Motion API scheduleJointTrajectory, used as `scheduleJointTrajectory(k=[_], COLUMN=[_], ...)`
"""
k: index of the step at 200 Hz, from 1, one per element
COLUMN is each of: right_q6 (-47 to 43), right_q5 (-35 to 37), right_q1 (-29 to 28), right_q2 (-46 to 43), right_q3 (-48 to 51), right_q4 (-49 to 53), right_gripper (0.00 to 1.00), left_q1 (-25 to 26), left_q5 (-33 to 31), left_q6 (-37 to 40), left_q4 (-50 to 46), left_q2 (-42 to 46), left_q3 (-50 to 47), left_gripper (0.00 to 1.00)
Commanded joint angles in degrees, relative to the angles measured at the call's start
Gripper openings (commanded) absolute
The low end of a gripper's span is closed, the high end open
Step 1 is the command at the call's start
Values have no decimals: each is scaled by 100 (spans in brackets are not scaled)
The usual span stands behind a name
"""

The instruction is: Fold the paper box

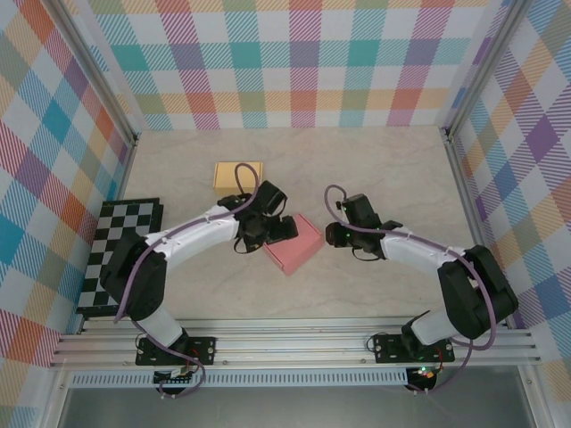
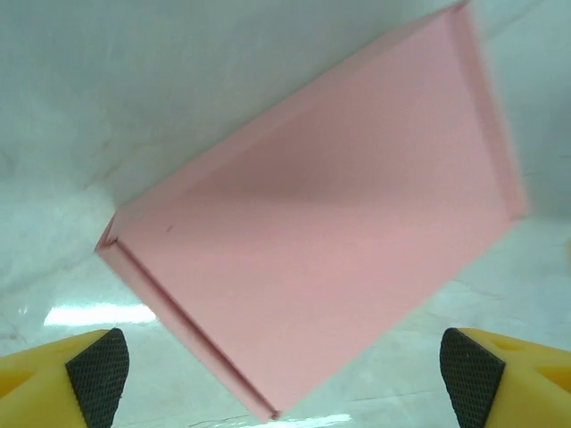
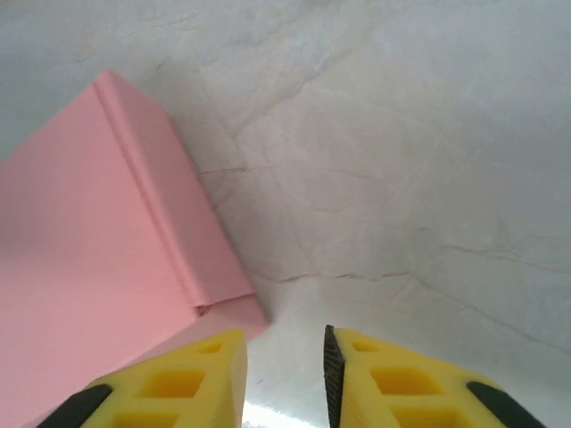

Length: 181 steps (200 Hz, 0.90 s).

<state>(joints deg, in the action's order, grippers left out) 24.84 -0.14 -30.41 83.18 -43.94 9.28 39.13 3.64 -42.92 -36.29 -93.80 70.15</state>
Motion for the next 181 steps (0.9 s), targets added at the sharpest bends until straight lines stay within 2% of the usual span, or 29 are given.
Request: scheduleJointTrajectory(k=[1,21,38,55,97,181], right_q6=[1348,2054,2286,2302,2334,2262], right_q5=[-893,-1451,-1491,-1464,-1815,-2154], right_q1=[7,5,7,18,254,560], right_q2=[145,259,276,364,744,1046], right_q3=[-334,-159,-71,-107,61,216], right_q4=[1216,862,597,561,66,-620], right_gripper=[21,18,15,12,0,0], left_q1=[-409,-646,-697,-730,-741,-716], left_q5=[552,1245,1469,1703,2134,2459], left_q6=[1194,2085,2699,2990,3063,2850], left_q4=[-25,71,12,229,573,887], left_q2=[24,-544,-1047,-1370,-1906,-2271], left_q3=[465,1004,1427,1561,1679,1566], left_gripper=[91,88,85,85,83,80])
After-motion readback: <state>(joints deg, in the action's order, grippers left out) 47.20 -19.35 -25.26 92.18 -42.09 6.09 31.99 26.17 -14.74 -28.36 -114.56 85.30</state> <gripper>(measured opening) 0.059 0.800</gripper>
